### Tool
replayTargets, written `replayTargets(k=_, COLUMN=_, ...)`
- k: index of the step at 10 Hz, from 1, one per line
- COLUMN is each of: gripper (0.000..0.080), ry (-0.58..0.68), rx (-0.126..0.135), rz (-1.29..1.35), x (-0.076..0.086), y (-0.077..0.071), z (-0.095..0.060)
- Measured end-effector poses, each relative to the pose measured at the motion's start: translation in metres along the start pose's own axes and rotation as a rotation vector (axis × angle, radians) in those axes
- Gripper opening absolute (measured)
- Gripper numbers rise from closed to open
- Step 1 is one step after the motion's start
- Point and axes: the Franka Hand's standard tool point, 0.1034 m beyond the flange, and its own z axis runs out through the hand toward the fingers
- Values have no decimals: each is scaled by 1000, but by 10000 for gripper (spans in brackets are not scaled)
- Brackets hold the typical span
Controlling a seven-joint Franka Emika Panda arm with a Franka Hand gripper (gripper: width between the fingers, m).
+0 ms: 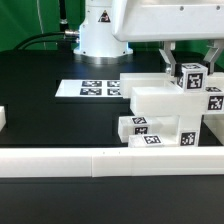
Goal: Assemble chair
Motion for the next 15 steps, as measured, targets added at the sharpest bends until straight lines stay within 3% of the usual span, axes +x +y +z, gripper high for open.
replayTargets(k=9, gripper=284, ry=51, rx=14, rz=866, x=5, y=-10, z=1)
replayTargets(k=12, gripper=285, ry=52, rx=15, rz=871, x=5, y=-11, z=1)
replayTargets(k=14, gripper=601, ry=50, rx=14, rz=814, x=6, y=-9, z=0)
replayTargets(k=15, gripper=634, ry=49, rx=8, rz=704, x=6, y=-9, z=0)
